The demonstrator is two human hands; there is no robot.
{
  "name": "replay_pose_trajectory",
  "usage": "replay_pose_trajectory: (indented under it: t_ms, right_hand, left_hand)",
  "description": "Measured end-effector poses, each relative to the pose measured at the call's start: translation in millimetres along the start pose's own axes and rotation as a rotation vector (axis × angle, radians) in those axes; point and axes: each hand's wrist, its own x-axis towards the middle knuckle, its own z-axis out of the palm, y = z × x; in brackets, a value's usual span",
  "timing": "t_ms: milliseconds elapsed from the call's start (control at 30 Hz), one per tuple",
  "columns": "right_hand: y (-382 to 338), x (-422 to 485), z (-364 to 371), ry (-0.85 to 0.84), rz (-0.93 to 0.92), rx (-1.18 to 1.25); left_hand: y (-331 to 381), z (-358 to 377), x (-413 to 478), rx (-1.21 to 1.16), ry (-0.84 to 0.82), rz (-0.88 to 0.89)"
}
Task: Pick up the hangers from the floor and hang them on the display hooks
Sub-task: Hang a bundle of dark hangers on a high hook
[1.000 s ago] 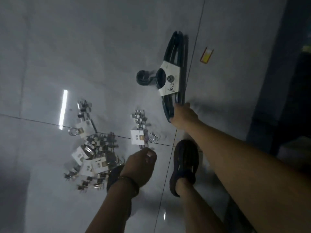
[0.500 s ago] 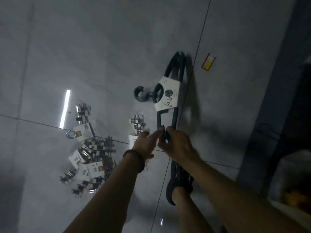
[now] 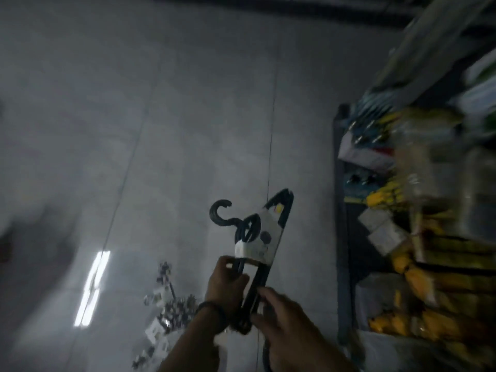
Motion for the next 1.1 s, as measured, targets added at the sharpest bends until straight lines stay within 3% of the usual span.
replay_pose_trajectory:
  t_ms: [67,167,233,400,500,600,700,800,833,867,933,1033,1100]
  right_hand:
    - [-49,-41,-41,0.181,-0.024,-0.005]
    - [-121,-111,-89,0.580,-0.135,-0.190]
    - [-162,-160,-115,0.741,-0.177,-0.287]
    - [-218,-300,-149,0.714,-0.067,-0.421]
    - [-227,-385,-140,0.682,-0.034,-0.231]
    - [-221,-456,-114,0.786,-0.095,-0.023]
    - [-217,-518,-78,0.982,-0.165,0.104]
    - [-209,-587,-40,1.271,-0.214,0.194]
    - [-204,-611,-27,1.350,-0.231,0.252]
    - [-198,-636,-13,1.421,-0.235,0.315]
    - [-187,-688,17,1.558,-0.230,0.422]
    - [-176,-765,73,1.739,-0.194,0.580]
    - [-165,-817,113,1.820,-0.181,0.617]
  left_hand:
    - [42,-30,-44,0.167,-0.035,0.149]
    - [98,-67,-118,0.423,-0.086,0.379]
    - [131,-85,-174,0.524,-0.146,0.505]
    - [191,-111,-315,0.802,-0.257,0.817]
    - [221,-116,-388,0.985,-0.340,1.021]
    - [239,-112,-450,1.089,-0.341,1.217]
    - [236,-101,-504,1.071,-0.192,1.444]
    - [209,-79,-554,0.800,0.313,1.597]
    - [194,-68,-570,0.601,0.371,1.567]
    - [177,-58,-592,0.388,0.312,1.533]
    - [140,-31,-637,0.101,-0.079,1.452]
    - [71,9,-734,0.137,-0.785,1.247]
    - [23,34,-796,0.202,-1.034,1.209]
